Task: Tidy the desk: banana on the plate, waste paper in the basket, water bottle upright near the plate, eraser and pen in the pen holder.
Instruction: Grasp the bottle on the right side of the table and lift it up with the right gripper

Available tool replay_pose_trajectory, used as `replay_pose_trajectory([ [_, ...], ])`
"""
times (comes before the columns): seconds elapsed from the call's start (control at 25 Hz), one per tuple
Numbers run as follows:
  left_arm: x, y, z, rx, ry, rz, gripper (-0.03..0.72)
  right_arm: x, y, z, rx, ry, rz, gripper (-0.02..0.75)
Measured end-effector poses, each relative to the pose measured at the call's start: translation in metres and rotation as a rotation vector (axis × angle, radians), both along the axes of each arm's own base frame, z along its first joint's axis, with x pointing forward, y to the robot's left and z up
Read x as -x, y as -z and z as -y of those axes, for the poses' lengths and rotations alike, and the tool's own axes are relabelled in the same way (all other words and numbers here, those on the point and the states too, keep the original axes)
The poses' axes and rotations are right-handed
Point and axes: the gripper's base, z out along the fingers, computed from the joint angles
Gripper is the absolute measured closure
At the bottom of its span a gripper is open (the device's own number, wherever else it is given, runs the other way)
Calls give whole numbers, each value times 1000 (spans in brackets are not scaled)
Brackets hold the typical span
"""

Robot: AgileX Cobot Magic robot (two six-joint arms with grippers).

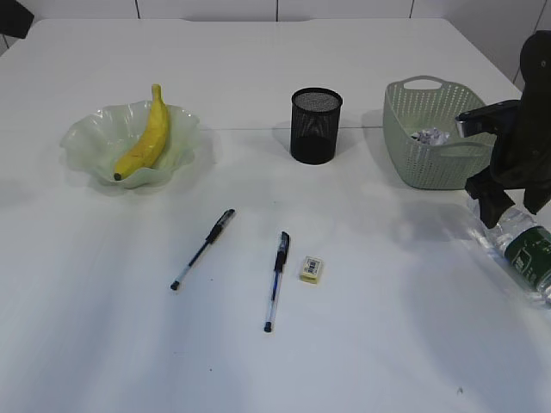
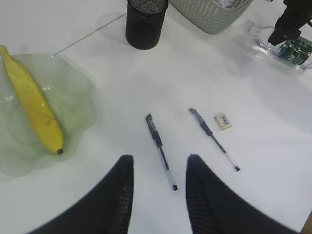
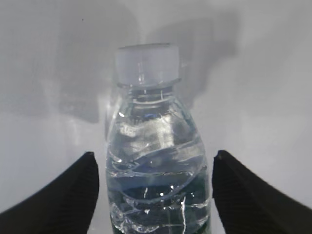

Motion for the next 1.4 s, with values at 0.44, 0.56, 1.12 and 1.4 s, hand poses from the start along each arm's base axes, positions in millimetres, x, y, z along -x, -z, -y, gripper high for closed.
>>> replay_pose_trajectory([
  [0.44,0,1,-1,-7,-10,-9,437,0,4,-1,-13,6,-19,204],
  [0.56,0,1,-1,-7,-10,-9,437,0,9,-1,-11,6,-29,204],
  [1.12,0,1,-1,-8,-10,-9,437,-2,17,0,-5,-51,-55,231],
  [1.4,0,1,-2,-19,-11,-10,437,-2,16,0,-2,-82,-60,242],
])
